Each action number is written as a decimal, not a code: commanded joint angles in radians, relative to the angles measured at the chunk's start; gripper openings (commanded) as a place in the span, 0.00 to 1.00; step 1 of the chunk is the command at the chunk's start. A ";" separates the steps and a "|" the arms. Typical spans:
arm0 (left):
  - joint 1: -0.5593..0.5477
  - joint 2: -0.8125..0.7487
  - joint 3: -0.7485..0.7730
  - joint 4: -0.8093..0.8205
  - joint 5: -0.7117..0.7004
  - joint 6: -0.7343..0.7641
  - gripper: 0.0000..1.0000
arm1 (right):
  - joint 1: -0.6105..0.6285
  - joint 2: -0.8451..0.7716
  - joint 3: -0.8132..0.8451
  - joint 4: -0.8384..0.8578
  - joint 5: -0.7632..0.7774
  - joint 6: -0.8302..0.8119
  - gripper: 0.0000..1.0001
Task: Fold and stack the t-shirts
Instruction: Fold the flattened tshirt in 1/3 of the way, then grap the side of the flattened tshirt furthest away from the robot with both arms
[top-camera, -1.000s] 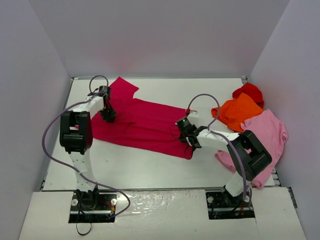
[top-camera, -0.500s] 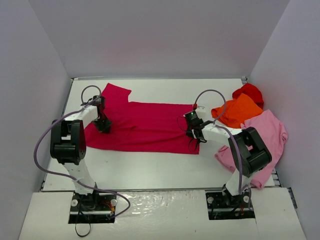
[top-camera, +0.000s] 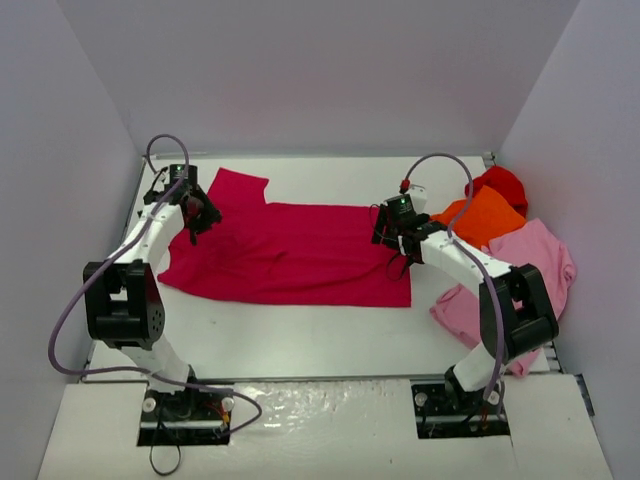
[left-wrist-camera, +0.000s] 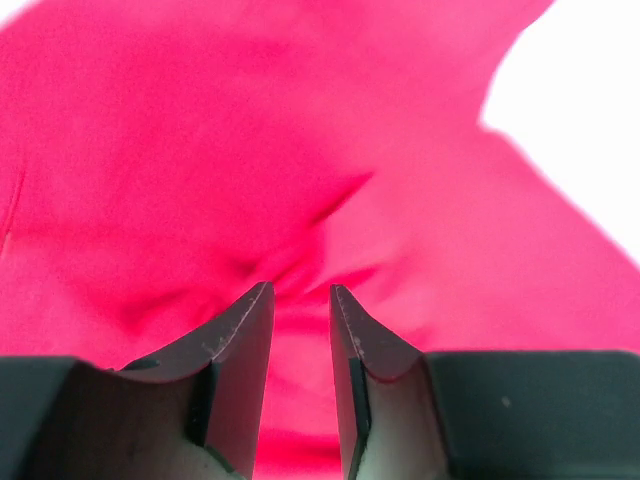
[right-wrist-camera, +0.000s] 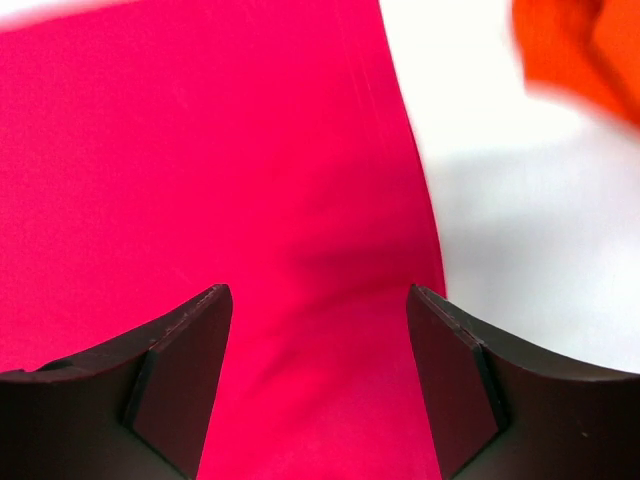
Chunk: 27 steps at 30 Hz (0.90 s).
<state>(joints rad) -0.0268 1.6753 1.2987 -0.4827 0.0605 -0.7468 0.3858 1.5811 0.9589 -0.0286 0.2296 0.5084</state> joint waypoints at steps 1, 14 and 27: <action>-0.004 0.084 0.270 -0.020 0.029 0.077 0.28 | -0.049 0.058 0.168 0.015 -0.026 -0.040 0.68; -0.004 0.593 0.848 -0.180 0.037 0.178 0.28 | -0.133 0.358 0.389 0.012 -0.117 -0.050 0.67; -0.010 0.742 1.041 -0.126 0.085 0.249 0.36 | -0.137 0.451 0.420 0.018 -0.150 -0.075 0.68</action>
<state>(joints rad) -0.0283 2.4546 2.2908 -0.6951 0.1180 -0.5302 0.2493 2.0155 1.3437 -0.0304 0.0873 0.4556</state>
